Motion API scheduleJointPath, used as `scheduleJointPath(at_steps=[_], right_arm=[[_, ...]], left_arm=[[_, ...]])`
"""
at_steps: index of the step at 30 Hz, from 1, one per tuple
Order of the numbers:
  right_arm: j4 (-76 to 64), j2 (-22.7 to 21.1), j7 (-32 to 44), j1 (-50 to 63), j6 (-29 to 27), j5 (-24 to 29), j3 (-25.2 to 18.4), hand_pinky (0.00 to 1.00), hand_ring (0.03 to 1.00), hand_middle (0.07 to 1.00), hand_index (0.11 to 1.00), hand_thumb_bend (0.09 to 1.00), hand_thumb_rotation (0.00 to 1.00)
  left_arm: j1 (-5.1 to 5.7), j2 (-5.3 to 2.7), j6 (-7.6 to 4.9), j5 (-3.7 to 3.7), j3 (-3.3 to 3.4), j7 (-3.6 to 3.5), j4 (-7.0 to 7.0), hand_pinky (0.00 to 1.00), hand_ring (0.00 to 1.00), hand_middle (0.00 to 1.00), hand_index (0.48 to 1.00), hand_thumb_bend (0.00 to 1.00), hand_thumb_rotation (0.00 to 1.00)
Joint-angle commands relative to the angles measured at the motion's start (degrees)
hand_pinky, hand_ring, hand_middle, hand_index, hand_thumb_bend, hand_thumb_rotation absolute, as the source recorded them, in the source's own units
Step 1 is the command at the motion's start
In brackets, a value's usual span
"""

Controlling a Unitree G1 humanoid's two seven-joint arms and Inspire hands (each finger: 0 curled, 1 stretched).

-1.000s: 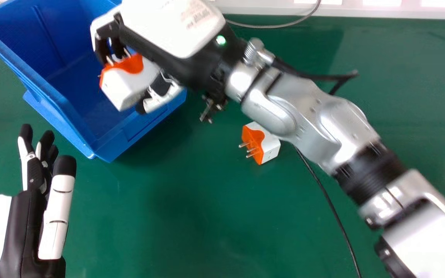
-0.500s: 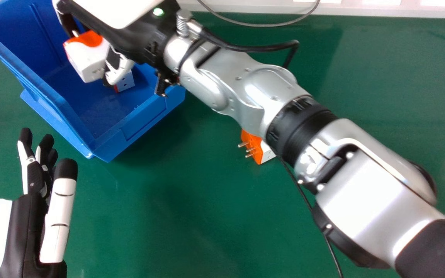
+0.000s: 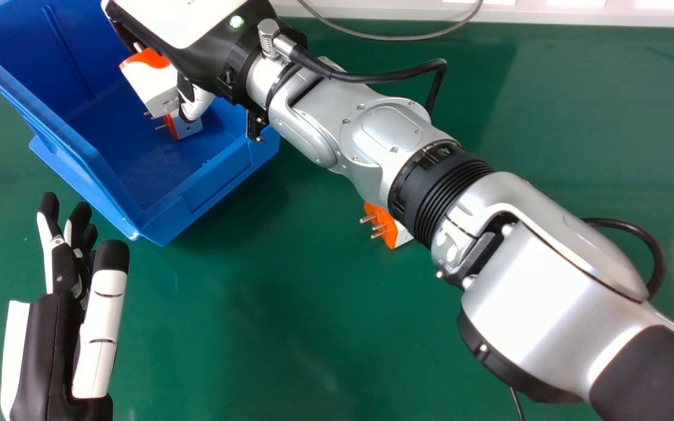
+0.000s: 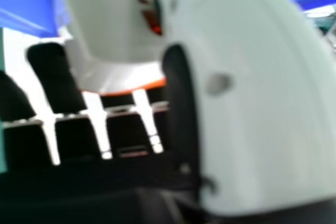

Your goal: Pick all objects and put in blue box

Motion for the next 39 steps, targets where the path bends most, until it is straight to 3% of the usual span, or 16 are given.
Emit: scheduleJointPath(at_steps=[1,9,10,11,13,15,17,19,21,22,23,25,27,30,35,39], right_arm=[[-0.5,4.2,-0.8,-2.3,0.7,1.2,-0.1,0.39,0.466,0.497,0.437,0.499,0.00],[-0.1,3.6,0.8,-0.3,-0.2,1.0,1.1,0.39,0.465,0.491,0.470,0.509,0.01],[0.0,3.6,0.9,-0.2,0.1,0.8,1.5,0.42,0.509,0.536,0.513,0.521,0.12],[0.0,3.6,0.9,0.0,0.6,0.5,1.9,0.53,0.665,0.694,0.660,0.558,0.38],[0.1,3.6,0.7,0.2,1.8,0.0,2.7,0.67,0.818,0.853,0.816,0.598,0.62],[-0.1,3.6,0.5,0.5,3.0,0.0,3.3,0.81,0.932,0.951,0.934,0.637,0.81],[-0.2,3.6,0.6,0.6,4.2,-0.2,3.9,0.81,0.932,0.951,0.934,0.637,0.81],[-0.3,3.7,0.6,0.7,5.4,-0.5,4.7,0.93,0.978,0.984,0.979,0.666,0.92],[-0.4,3.7,0.4,0.9,6.2,-0.6,5.4,0.95,0.983,0.988,0.983,0.670,0.94],[-0.5,3.7,0.3,1.0,6.4,-0.6,5.7,0.96,0.986,0.990,0.987,0.673,0.95],[-0.5,3.7,0.2,1.1,6.5,-0.6,5.9,0.98,0.993,0.995,0.993,0.684,0.97],[-0.5,3.6,-0.1,1.2,6.8,-0.5,6.2,0.99,0.997,0.998,0.997,0.692,0.99],[-0.5,3.5,-0.4,1.3,7.0,-0.4,6.5,1.00,0.999,1.000,0.999,0.698,1.00],[-0.6,3.4,-1.1,1.4,7.3,-0.6,6.9,1.00,1.000,1.000,1.000,0.703,1.00],[-0.7,3.3,-2.2,1.6,8.1,-0.6,7.5,1.00,1.000,1.000,1.000,0.717,1.00],[-0.7,3.2,-2.9,1.8,8.2,-0.6,7.7,1.00,1.000,1.000,1.000,0.716,1.00]], left_arm=[[0.39,-0.11,-1.26,0.06,0.00,0.20,-1.60,1.00,1.00,1.00,1.000,0.69,0.89],[0.62,-0.03,0.15,-0.26,-0.25,0.17,-2.98,1.00,1.00,1.00,1.000,0.70,0.87],[0.68,-0.03,0.37,-0.24,-0.29,0.18,-3.23,1.00,1.00,1.00,1.000,0.70,0.86],[0.76,-0.01,0.63,-0.30,-0.30,0.15,-3.52,1.00,1.00,1.00,1.000,0.71,0.85],[0.74,0.12,1.12,-0.64,-0.23,0.00,-3.90,1.00,1.00,1.00,1.000,0.71,0.83],[0.59,0.29,1.57,-1.14,-0.08,-0.23,-4.02,1.00,1.00,1.00,0.998,0.72,0.82],[0.46,0.44,1.96,-1.66,0.06,-0.49,-4.08,1.00,1.00,1.00,0.998,0.72,0.82],[0.39,0.59,2.30,-2.04,0.19,-0.68,-4.25,1.00,1.00,1.00,0.991,0.71,0.79],[0.48,0.87,2.97,-1.54,0.37,-0.56,-4.88,1.00,1.00,1.00,0.989,0.71,0.79],[0.46,1.03,3.27,-0.80,0.48,-0.32,-5.07,1.00,1.00,1.00,0.988,0.71,0.78],[0.41,1.24,3.51,0.29,0.69,0.03,-5.14,1.00,0.99,0.99,0.982,0.71,0.77],[0.25,1.91,3.71,4.00,1.45,1.16,-4.77,0.99,0.98,0.98,0.976,0.69,0.81],[0.10,2.17,3.63,5.95,1.96,1.78,-4.25,0.97,0.97,0.97,0.968,0.68,0.84],[-0.17,2.33,3.56,6.44,2.36,1.97,-3.48,0.95,0.96,0.96,0.958,0.67,0.85],[-0.45,2.34,3.44,5.39,2.40,1.71,-3.23,0.93,0.95,0.95,0.945,0.66,0.82],[-0.72,2.60,3.26,5.22,2.46,1.56,-3.08,0.92,0.95,0.95,0.941,0.65,0.81]])
